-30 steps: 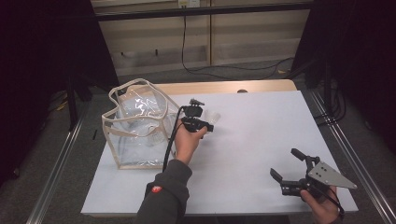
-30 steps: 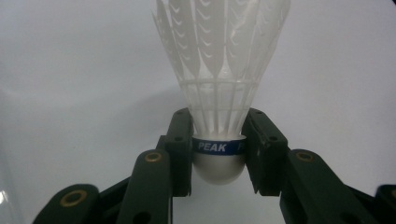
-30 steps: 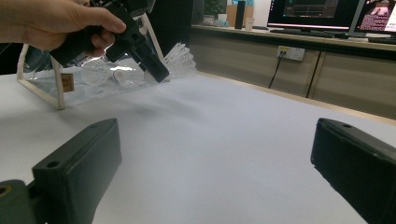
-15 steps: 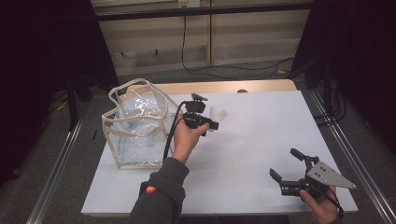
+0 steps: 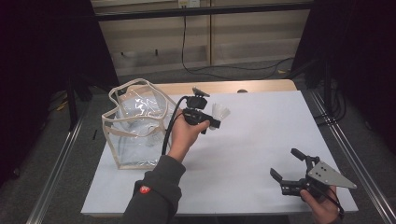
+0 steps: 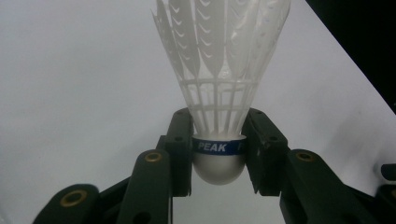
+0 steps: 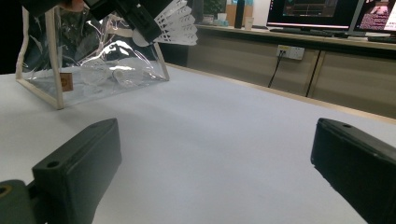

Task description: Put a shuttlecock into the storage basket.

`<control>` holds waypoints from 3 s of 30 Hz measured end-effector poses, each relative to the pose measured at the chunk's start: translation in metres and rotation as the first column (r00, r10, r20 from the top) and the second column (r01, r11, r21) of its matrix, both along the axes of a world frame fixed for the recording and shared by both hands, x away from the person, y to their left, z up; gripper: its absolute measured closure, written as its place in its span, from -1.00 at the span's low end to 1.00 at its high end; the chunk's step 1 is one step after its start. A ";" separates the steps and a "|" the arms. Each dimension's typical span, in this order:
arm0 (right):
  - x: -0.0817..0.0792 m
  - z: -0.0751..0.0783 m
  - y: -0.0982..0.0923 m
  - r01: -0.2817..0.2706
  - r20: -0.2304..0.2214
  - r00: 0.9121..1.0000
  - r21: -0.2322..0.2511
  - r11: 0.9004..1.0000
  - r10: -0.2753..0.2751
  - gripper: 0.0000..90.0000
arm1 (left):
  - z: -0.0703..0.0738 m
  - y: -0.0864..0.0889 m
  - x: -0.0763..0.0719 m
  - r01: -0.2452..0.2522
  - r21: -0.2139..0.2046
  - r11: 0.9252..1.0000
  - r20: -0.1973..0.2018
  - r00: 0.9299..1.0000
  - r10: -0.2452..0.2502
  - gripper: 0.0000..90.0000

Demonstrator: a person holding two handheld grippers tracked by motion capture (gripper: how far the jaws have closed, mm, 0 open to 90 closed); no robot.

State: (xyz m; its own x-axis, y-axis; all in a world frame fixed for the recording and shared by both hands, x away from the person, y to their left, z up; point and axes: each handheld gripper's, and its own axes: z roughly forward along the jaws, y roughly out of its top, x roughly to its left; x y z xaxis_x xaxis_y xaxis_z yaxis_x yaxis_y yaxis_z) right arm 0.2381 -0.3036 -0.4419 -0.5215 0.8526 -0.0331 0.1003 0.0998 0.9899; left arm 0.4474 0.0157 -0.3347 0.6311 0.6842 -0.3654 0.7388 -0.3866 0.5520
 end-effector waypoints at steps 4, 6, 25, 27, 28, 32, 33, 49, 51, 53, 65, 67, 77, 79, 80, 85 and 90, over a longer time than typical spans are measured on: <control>0.000 0.000 0.000 -0.002 -0.002 1.000 0.001 1.000 0.002 -0.96 | 0.005 0.001 0.000 0.013 -0.004 1.000 -0.007 1.000 -0.013 0.46; 0.000 0.000 0.000 0.001 -0.003 1.000 0.001 1.000 -0.001 -0.96 | 0.008 0.002 -0.001 0.014 -0.006 1.000 -0.006 1.000 -0.014 0.46; 0.000 -0.001 0.000 -0.003 -0.003 1.000 -0.003 1.000 0.003 -0.96 | 0.031 0.012 -0.002 0.066 0.010 0.998 -0.005 0.998 -0.066 0.46; 0.000 -0.001 0.000 -0.003 -0.001 1.000 -0.002 1.000 0.003 -0.96 | 0.033 0.013 -0.002 0.067 0.009 0.998 -0.004 0.998 -0.067 0.46; 0.000 -0.001 0.000 -0.003 0.000 1.000 -0.002 1.000 0.003 -0.96 | 0.034 0.013 -0.002 0.066 0.010 0.998 -0.004 0.998 -0.066 0.46; 0.000 0.000 0.000 0.000 -0.001 1.000 -0.005 1.000 0.000 -0.96 | 0.036 0.015 -0.002 0.067 0.013 0.998 -0.002 0.998 -0.067 0.46; 0.000 0.000 0.000 -0.001 -0.001 1.000 -0.002 1.000 0.001 -0.96 | 0.036 0.015 -0.003 0.069 0.015 0.997 -0.003 0.998 -0.069 0.46; 0.000 0.000 0.000 -0.001 -0.001 1.000 -0.003 1.000 0.001 -0.96 | 0.049 0.021 -0.003 0.083 0.011 0.997 -0.006 0.997 -0.083 0.46; 0.000 0.000 0.000 -0.001 -0.002 1.000 -0.002 1.000 0.001 -0.96 | 0.051 0.022 -0.004 0.086 0.008 0.996 -0.002 0.996 -0.086 0.46; 0.000 0.000 0.000 -0.001 -0.002 1.000 -0.002 1.000 0.001 -0.96 | 0.053 0.022 -0.005 0.080 0.009 0.997 -0.003 0.997 -0.080 0.46; 0.000 0.000 0.000 -0.004 -0.002 1.000 0.000 1.000 0.004 -0.96 | 0.062 0.025 -0.006 0.081 0.011 0.997 0.012 0.997 -0.081 0.46; 0.000 0.000 0.000 -0.004 -0.002 1.000 -0.001 1.000 0.004 -0.96 | 0.063 0.027 -0.006 0.079 0.009 0.997 0.013 0.997 -0.079 0.46; 0.000 0.000 0.000 -0.005 -0.001 1.000 -0.004 1.000 0.005 -0.96 | 0.071 0.032 -0.006 0.078 0.007 0.997 0.018 0.997 -0.078 0.46; 0.000 0.000 0.000 -0.005 -0.002 1.000 -0.004 1.000 0.005 -0.96 | 0.072 0.033 -0.007 0.073 0.008 0.997 0.018 0.997 -0.073 0.46; 0.000 0.000 0.000 -0.005 -0.001 1.000 -0.005 1.000 0.005 -0.96 | 0.073 0.034 -0.007 0.073 0.010 0.997 0.020 0.997 -0.073 0.46; -0.001 0.000 0.000 -0.004 -0.004 1.000 -0.003 1.000 0.004 -0.96 | 0.077 0.036 -0.007 0.072 0.014 0.997 0.024 0.997 -0.073 0.46; -0.001 0.000 0.000 -0.002 -0.003 1.000 -0.001 1.000 0.002 -0.96 | 0.080 0.039 -0.006 0.072 0.019 0.997 0.027 0.997 -0.073 0.46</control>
State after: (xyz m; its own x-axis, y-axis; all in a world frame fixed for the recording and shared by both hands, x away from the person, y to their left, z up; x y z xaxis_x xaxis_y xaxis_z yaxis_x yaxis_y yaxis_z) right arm 0.2375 -0.3032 -0.4419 -0.5233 0.8516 -0.0320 0.1032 0.1006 0.9896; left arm 0.4410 0.0549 -0.2546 0.6890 0.6425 -0.3353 0.6930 -0.4486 0.5644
